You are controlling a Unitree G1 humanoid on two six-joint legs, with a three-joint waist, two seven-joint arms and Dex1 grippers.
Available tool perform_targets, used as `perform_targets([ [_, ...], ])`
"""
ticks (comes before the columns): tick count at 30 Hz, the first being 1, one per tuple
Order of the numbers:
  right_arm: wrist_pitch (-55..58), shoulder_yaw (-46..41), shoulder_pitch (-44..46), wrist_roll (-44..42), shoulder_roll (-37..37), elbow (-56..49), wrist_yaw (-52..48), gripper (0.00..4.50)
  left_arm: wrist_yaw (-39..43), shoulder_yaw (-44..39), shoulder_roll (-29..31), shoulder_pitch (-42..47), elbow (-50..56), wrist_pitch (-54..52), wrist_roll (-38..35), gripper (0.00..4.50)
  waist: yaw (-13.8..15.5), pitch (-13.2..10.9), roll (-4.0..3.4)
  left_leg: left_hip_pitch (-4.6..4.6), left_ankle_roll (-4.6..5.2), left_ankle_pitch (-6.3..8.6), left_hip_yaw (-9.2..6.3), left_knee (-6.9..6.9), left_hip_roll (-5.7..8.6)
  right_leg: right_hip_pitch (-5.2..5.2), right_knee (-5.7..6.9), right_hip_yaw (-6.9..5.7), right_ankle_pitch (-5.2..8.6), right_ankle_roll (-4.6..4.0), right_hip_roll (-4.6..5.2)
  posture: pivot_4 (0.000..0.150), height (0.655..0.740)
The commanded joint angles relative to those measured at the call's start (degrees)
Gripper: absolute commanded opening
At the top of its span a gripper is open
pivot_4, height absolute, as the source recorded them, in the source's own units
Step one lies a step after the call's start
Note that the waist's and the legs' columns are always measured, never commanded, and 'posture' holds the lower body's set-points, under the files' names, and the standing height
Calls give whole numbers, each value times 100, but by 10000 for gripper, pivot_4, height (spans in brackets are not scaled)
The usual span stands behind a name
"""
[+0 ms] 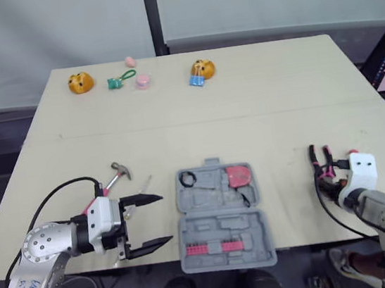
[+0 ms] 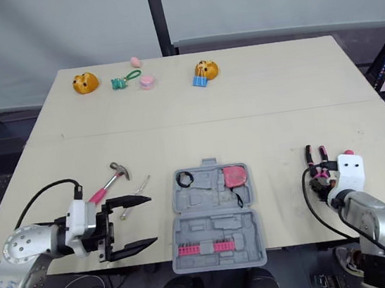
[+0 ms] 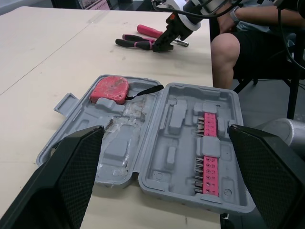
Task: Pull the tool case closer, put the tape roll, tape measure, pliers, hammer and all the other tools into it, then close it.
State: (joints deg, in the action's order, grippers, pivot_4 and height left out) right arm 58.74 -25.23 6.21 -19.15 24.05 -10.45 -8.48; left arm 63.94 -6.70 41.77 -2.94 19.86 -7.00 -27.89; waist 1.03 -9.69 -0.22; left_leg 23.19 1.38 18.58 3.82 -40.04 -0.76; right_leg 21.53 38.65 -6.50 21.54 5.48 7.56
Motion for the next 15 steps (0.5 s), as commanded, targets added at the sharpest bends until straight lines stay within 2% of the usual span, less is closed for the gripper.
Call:
perform_targets([
  [1, 0, -42, -32, 7, 39, -20, -4, 9585, -19, -32, 17, -39, 197, 70, -21, 45000, -2, 0, 0, 0, 0, 0, 0, 0, 0, 0, 0, 0, 0, 0, 0, 1500, 6677],
  [5, 16, 54, -84, 41, 180, -156, -83, 9647, -34, -50, 15, -49, 189, 40, -45, 45000, 0, 0, 0, 0, 0, 0, 0, 0, 0, 0, 0, 0, 0, 0, 0, 1500, 6677],
  [8, 211, 231, -168, -6, 587, -611, -323, 9647, -90, -223, 30, -28, 131, -121, -222, 45000, 12, -4, -6, 1, 0, 0, 0, 0, 0, 1, -1, 0, 0, 0, 1, 1500, 6677],
  [15, 1168, 799, -293, -500, 2380, -2095, -1426, 9647, 21, -790, 231, 24, -11, -482, -685, 45000, -8, -12, -21, 4, 1, 0, 1, 2, -3, 4, -20, 0, 1, -2, 2, 1500, 6677],
])
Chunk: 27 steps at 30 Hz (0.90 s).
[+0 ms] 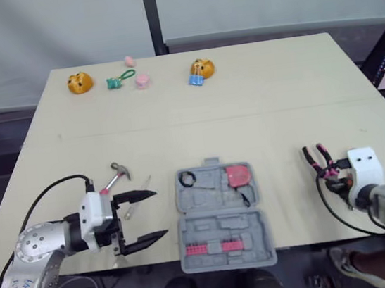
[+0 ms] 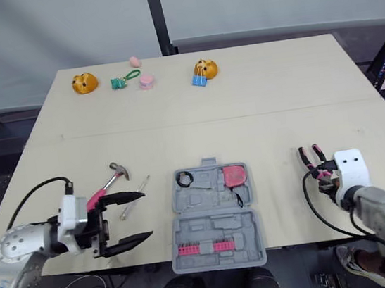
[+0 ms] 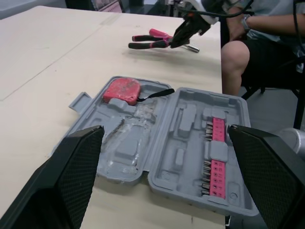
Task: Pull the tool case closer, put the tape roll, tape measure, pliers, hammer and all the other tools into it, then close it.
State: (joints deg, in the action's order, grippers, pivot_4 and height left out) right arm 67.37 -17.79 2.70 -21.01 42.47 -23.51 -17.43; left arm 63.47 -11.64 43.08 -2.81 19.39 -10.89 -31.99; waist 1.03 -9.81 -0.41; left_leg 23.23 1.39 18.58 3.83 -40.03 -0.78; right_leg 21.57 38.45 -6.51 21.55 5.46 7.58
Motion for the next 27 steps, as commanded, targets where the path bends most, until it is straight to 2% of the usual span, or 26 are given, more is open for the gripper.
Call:
perform_targets([
  [1, 455, 87, 110, -485, 782, -1015, -741, 9647, 105, -347, 128, 1, 21, -122, -315, 45000, -15, -1, -2, -1, 0, 0, 1, 1, 0, 0, -1, 1, 0, 0, 0, 1500, 6677],
  [8, 1001, 487, 732, -1503, 2087, -1895, -1952, 9647, 357, -607, 302, -18, -185, -165, -383, 45000, -11, -4, 2, 0, 0, 0, -9, 2, -2, -8, -18, -7, 0, 0, 0, 1500, 6677],
  [14, 1386, 1515, 2227, -2174, 2622, -1963, -2609, 9647, 517, -837, 414, -170, -253, -204, -441, 45000, -49, -7, 2, 1, 0, 1, -12, 4, -3, -10, -30, -7, 0, 0, 1, 1500, 6677],
  [19, 1683, 2714, 3641, -2350, 2555, -1942, -2926, 9647, 530, -1005, 414, -424, -174, -187, -397, 45000, -122, -9, 2, 2, -3, 1, -17, 11, -4, -11, -43, -11, -1, 0, 2, 1500, 6677],
  [22, 1840, 3610, 4543, -2269, 2103, -1791, -2983, 9647, 533, -1132, 407, -627, -139, -169, -390, 45000, -160, -11, 5, 2, -3, 1, -17, 12, -4, -10, -45, -11, -1, 0, 3, 1500, 6677],
  [27, 1842, 4487, 5284, -2054, 1565, -1422, -2957, 9647, 595, -1257, 435, -852, -93, -115, -356, 45000, -196, -12, 8, 3, -5, 1, -19, 15, -5, -8, -43, -14, -1, 0, 6, 1500, 6677],
])
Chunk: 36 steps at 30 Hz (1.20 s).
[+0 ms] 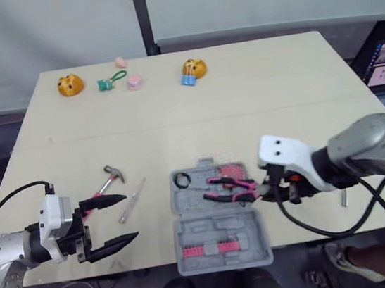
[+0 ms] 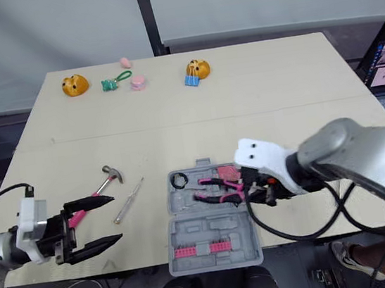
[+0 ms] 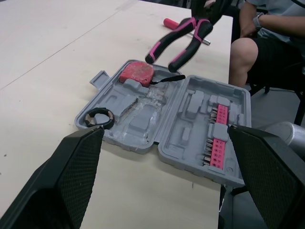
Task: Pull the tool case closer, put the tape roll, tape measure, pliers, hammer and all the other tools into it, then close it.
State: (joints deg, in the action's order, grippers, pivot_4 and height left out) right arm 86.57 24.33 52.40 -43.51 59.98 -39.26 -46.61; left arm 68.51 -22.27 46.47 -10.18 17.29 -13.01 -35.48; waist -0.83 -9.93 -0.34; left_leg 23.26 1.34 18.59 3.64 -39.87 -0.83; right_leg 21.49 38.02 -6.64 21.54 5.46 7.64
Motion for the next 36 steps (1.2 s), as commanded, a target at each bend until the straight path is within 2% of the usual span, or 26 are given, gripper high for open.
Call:
perform_targets([
  [1, -151, 430, 407, 268, -268, 230, -54, 9647, 96, -212, 98, -154, 127, 112, 4, 45000, -16, 0, 0, 0, 0, 0, 1, -1, 0, 0, 0, 0, 0, 0, 0, 1500, 6677],
  [9, -928, 1409, 841, 1039, -839, 1003, -215, 9647, 96, -383, 99, -483, 201, 300, 130, 45000, -79, 0, 1, 1, 0, 0, 0, -1, 1, 4, 9, -2, 0, 1, 3, 1500, 6677],
  [19, -2138, 2203, 942, 2094, -1430, 2031, -823, 9647, -51, -230, 12, -569, 255, 426, 229, 45000, -79, 0, 1, 0, 0, 0, 4, -2, 2, 12, 50, -2, 0, 0, 4, 1500, 6677],
  [36, -3224, 2409, 694, 3317, -2097, 3178, -1494, 9647, -174, -282, 68, -693, 464, 327, 216, 45000, -75, 0, 2, 2, 0, 1, 2, -8, 5, 12, 58, -10, 0, 0, 7, 1500, 6677],
])
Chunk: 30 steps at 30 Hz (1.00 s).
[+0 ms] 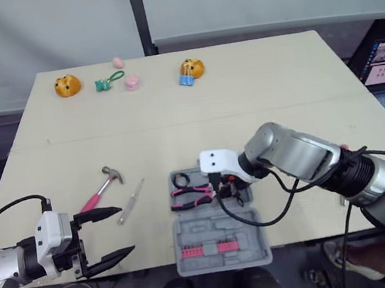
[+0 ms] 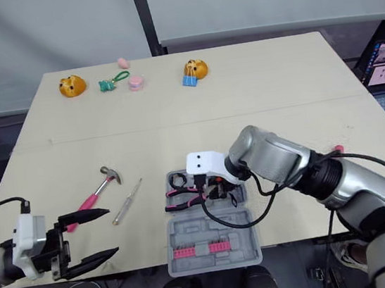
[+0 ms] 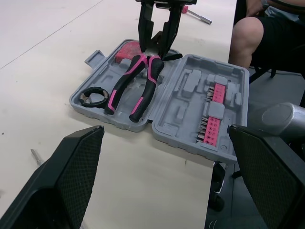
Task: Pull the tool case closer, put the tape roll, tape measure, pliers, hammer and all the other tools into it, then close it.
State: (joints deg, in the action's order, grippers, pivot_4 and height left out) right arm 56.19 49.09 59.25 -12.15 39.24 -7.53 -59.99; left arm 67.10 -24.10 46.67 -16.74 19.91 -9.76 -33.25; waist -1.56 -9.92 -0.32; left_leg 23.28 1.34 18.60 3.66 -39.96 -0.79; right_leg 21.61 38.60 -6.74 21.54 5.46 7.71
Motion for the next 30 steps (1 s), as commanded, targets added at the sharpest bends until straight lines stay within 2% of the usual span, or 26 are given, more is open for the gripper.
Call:
perform_targets([
  [1, -226, -63, -9, 242, -29, 35, -189, 9647, -41, -106, 45, -49, 222, -7, -14, 45000, -5, 0, 0, 0, 0, 0, 0, 0, 0, 0, 0, 0, 0, 0, 0, 1500, 6677],
  [30, -634, -316, -488, 943, -465, 509, -429, 9647, -248, -77, -4, -147, 478, -126, -39, 45000, -6, 0, 0, -1, -5, 1, -1, 1, 0, 0, -2, -6, 0, -1, -2, 1500, 6677],
])
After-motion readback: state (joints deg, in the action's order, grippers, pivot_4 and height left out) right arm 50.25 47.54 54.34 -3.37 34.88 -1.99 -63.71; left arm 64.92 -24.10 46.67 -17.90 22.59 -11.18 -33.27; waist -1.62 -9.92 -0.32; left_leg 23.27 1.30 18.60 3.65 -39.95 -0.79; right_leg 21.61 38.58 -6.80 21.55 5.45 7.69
